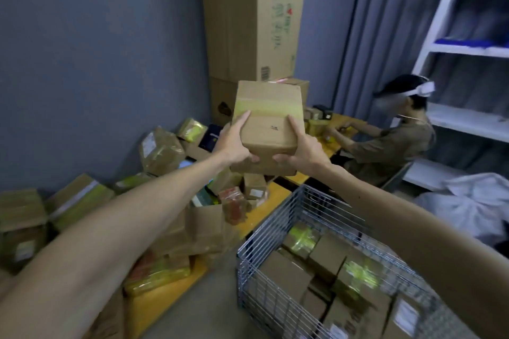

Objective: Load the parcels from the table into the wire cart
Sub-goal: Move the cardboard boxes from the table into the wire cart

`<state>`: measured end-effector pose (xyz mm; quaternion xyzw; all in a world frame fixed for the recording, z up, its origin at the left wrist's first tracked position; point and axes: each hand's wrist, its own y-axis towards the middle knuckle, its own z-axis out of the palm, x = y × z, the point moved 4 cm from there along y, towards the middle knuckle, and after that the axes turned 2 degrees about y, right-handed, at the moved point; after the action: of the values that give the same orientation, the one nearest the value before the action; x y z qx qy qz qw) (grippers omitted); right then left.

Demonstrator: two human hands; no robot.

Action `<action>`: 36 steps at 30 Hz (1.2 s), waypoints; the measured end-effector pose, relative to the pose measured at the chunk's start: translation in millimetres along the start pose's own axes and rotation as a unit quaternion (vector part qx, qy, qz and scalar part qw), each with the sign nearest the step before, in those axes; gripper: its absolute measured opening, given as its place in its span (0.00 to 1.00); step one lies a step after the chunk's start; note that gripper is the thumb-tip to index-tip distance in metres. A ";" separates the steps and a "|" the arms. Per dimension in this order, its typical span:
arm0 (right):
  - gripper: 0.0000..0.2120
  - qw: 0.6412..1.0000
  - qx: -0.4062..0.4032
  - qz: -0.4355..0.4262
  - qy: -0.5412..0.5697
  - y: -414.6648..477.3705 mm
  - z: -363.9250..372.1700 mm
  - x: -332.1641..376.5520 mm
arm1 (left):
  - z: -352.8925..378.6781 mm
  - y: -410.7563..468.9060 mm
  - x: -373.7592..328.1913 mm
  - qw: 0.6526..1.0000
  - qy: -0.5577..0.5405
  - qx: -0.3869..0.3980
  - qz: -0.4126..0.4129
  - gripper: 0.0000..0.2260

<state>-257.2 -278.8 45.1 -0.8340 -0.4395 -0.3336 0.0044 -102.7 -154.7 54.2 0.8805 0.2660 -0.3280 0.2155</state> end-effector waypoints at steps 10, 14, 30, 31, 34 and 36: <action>0.54 0.994 0.009 0.102 0.020 -93.6 -74.4 -200.0 | 201.1 -14.8 -105.9 0.992 0.015 0.123 0.022 0.55; 0.54 0.986 0.012 0.161 0.033 -126.4 -68.1 -255.2 | 259.9 -21.8 -114.3 0.983 0.037 0.175 0.032 0.55; 0.54 0.933 0.067 0.349 0.061 -136.5 25.3 -385.0 | 438.7 40.3 -28.8 0.930 0.023 0.367 0.017 0.57; 0.54 0.928 0.071 0.362 0.059 -133.7 34.2 -391.9 | 448.1 46.3 -20.3 0.925 0.017 0.380 0.008 0.57; 0.55 0.907 0.079 0.407 0.068 -128.9 69.7 -412.3 | 488.0 62.5 23.8 0.904 -0.005 0.427 -0.030 0.62; 0.54 0.891 0.091 0.432 0.106 -131.9 97.1 -420.2 | 519.7 64.1 65.6 0.889 -0.012 0.455 -0.058 0.67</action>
<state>-465.0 -475.5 -303.5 -0.8973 -0.0614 -0.3433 0.2707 -262.1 -470.3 -337.6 0.8612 0.1356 -0.4353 -0.2246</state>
